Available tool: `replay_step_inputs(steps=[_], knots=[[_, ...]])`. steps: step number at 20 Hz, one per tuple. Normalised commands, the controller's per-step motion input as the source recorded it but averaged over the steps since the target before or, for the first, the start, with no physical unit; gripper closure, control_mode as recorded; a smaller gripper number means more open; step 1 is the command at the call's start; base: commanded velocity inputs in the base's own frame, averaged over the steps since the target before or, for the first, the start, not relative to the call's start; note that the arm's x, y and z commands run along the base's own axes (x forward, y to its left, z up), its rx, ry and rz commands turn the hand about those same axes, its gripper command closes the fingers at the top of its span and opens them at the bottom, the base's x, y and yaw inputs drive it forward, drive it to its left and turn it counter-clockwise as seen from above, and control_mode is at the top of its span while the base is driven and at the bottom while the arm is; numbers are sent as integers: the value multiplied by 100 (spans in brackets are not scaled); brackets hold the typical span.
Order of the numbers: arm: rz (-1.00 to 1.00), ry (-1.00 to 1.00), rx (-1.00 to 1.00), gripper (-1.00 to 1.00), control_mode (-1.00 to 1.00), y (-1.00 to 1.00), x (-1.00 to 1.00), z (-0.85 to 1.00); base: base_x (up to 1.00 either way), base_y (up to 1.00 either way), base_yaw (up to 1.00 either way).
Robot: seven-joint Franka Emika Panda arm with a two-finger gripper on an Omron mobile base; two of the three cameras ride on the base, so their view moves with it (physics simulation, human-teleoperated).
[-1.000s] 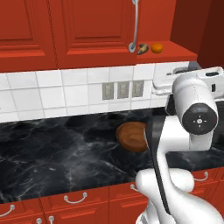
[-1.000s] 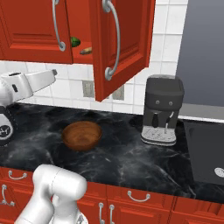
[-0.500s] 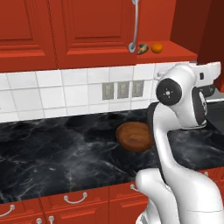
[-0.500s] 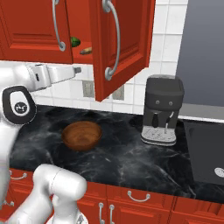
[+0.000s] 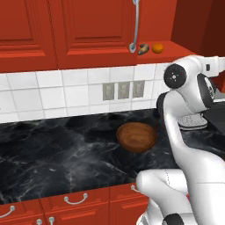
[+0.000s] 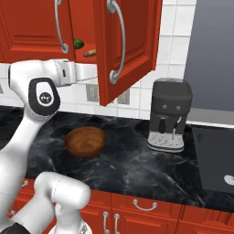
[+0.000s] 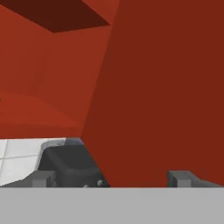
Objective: Open the cabinet. Pick the banana and tangerine from the cabinet and place them into the bowl. Then close the cabinet.
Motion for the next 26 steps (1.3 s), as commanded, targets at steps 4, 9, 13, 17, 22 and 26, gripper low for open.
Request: replay_step_inputs(steps=[4,9,13,17,22,26], knots=[[0,0,6,-100,-100,-79,0,0,0,0,0],[0,0,6,-100,-100,-74,-1,0,0,0,0],[7,-22,-9,-100,-100,35,0,10,0,0,0],[14,-17,-4,-100,-100,100,0,47,0,0,0],[36,-8,2,-100,-100,98,0,52,0,0,0],[40,-2,7,-100,-100,91,0,32,0,0,0]])
